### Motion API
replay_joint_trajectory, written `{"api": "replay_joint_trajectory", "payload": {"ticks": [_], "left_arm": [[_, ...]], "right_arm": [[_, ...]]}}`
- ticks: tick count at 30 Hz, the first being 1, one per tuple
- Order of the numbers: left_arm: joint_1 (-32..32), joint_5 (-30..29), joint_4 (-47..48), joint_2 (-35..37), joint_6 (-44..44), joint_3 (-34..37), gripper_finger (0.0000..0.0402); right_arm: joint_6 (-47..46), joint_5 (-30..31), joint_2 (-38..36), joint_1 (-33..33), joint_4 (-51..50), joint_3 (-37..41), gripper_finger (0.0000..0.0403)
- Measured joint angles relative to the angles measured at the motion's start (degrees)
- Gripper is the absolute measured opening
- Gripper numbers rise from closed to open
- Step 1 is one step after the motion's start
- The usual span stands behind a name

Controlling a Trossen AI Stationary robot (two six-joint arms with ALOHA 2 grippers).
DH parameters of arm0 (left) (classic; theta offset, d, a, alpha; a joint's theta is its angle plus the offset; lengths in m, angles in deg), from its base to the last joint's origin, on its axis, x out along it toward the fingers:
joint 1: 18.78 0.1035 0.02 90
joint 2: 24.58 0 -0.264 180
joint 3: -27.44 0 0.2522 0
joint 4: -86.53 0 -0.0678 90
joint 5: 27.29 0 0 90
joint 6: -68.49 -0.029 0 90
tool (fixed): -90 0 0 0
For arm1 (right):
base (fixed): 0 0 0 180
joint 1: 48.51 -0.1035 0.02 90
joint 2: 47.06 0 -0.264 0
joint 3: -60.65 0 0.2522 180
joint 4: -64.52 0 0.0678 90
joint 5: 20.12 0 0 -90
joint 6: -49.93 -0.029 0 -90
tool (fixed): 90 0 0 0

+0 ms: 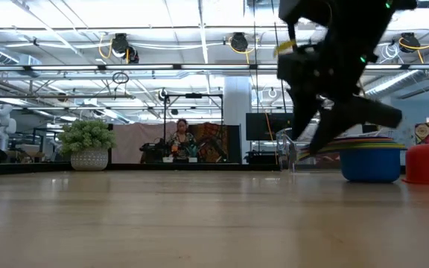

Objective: Nest measuring cups in basket
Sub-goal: Put the stack of measuring cups into the transparent bin, then prepare the orange measuring cup

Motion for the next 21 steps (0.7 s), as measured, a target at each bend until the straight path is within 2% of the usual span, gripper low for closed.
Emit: {"api": "replay_joint_trajectory", "payload": {"ticks": [8,15,18,21], "left_arm": [[0.0,0.0,0.0,0.0,0.0,0.0,0.0145],[0.0,0.0,0.0,0.0,0.0,0.0,0.0145],[0.3,0.0,-0.1,0.0,0.0,0.0,0.0145],[1.1,-0.4,-1.0,0.0,-1.6,0.0,0.0145]], "right_arm": [[-1.9,0.0,0.0,-1.0,-7.2,-11.8,0.0199],[-15.4,-1.7,-0.1,1.3,-29.7,-23.1,0.0199],[-21.8,-5.8,-2.1,3.6,-38.6,-23.8,0.02],[-25.9,-7.3,-6.5,5.4,-43.5,-22.3,0.0201]]}}
